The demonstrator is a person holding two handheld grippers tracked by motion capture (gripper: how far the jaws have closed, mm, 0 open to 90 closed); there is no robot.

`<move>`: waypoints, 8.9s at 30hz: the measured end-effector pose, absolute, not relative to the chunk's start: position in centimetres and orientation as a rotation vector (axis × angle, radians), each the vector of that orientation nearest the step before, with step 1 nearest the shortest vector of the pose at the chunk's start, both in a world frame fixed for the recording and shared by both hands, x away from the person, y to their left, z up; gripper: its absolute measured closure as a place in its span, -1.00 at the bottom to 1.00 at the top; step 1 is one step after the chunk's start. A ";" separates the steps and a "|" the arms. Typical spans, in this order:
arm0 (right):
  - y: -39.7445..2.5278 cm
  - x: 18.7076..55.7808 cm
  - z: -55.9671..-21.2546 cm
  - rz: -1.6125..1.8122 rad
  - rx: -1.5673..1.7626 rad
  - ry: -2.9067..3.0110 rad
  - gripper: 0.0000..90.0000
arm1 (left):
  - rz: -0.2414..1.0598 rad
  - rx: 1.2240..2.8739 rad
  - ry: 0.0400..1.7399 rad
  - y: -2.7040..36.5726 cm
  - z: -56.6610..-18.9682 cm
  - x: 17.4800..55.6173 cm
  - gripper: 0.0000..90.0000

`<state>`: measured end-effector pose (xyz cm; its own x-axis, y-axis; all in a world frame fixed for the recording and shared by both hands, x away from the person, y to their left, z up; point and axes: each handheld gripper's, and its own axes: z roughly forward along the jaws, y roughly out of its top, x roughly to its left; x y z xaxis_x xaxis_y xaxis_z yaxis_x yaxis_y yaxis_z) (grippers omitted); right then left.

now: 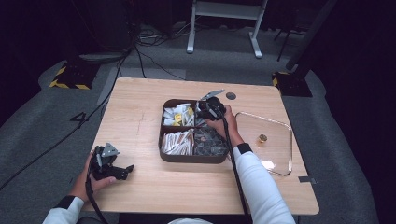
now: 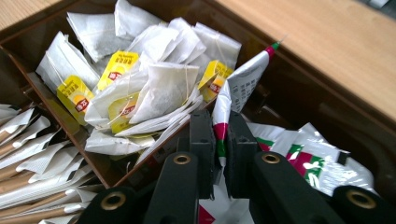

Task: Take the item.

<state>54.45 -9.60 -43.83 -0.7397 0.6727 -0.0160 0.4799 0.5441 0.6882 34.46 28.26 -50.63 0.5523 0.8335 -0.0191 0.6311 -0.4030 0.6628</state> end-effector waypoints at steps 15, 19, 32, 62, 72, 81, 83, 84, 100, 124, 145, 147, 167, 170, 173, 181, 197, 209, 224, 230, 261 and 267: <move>-12.0 52.4 -41.6 1.149 0.869 2.453 0.92 | 0.422 2.161 1.177 28.2 -50.7 34.4 -0.99; -12.4 51.9 -41.0 1.183 0.851 2.437 0.92 | 0.420 2.160 1.178 28.2 -50.7 34.4 -0.99; -13.6 49.4 -39.5 1.255 0.766 2.426 0.92 | 0.420 2.160 1.179 28.2 -50.7 34.4 -0.99; -17.4 42.8 -38.3 1.319 0.601 2.461 0.92 | 0.421 2.159 1.180 28.2 -50.7 34.4 -0.99; -17.2 41.1 -38.8 1.324 0.544 2.510 0.92 | 0.418 2.159 1.180 28.2 -50.7 34.4 -0.99; -17.5 39.2 -38.9 1.327 0.495 2.538 0.92 | 0.419 2.158 1.179 28.2 -50.7 34.4 -0.99; -17.7 38.8 -39.0 1.329 0.490 2.548 0.92 | 0.419 2.158 1.179 28.2 -50.7 34.4 -0.99; -17.8 38.6 -39.1 1.327 0.485 2.552 0.92 | 0.418 2.158 1.179 28.2 -50.7 34.4 -0.99; -16.9 35.8 -41.5 1.254 0.362 2.671 0.92 | 0.419 2.158 1.179 28.2 -50.7 34.4 -0.99; -14.1 35.1 -45.4 1.126 0.244 2.862 0.89 | 0.418 2.158 1.178 28.3 -50.7 34.4 -0.99; -15.7 35.7 -44.1 1.087 0.313 2.784 0.19 | 0.417 2.159 1.177 28.3 -50.7 34.4 -0.99; -16.2 35.7 -43.8 1.104 0.330 2.769 0.16 | 0.418 2.159 1.177 28.3 -50.7 34.4 -0.99; -20.6 37.6 -41.2 1.176 0.529 2.512 -0.17 | 0.418 2.159 1.177 28.3 -50.7 34.4 -0.99; -21.1 38.1 -41.1 1.187 0.583 2.470 -0.29 | 0.418 2.159 1.177 28.3 -50.7 34.4 -0.99; -21.5 38.4 -41.1 1.184 0.617 2.431 -0.35 | 0.418 2.159 1.177 28.3 -50.7 34.4 -0.99; -22.9 39.3 -41.2 1.162 0.686 2.379 -0.36 | 0.416 2.159 1.177 28.3 -50.7 34.4 -0.99; -26.3 42.5 -43.1 1.021 0.878 2.311 -0.36 | 0.417 2.160 1.176 28.3 -50.7 34.4 -0.99; -29.8 44.7 -45.3 0.932 1.070 2.255 -0.34 | 0.416 2.159 1.177 28.3 -50.7 34.4 -0.99; -32.9 46.6 -48.5 0.871 1.244 2.256 -0.25 | 0.418 2.160 1.176 28.3 -50.7 34.4 -0.99; -33.4 46.8 -49.0 0.904 1.282 2.261 -0.16 | 0.418 2.160 1.176 28.3 -50.7 34.4 -0.99; -33.2 46.8 -49.0 0.963 1.239 2.301 0.33 | 0.413 2.165 1.168 28.3 -50.7 34.4 -0.99; -33.2 46.8 -48.9 0.955 1.239 2.309 0.33 | 0.412 2.162 1.171 28.3 -50.7 34.4 -0.99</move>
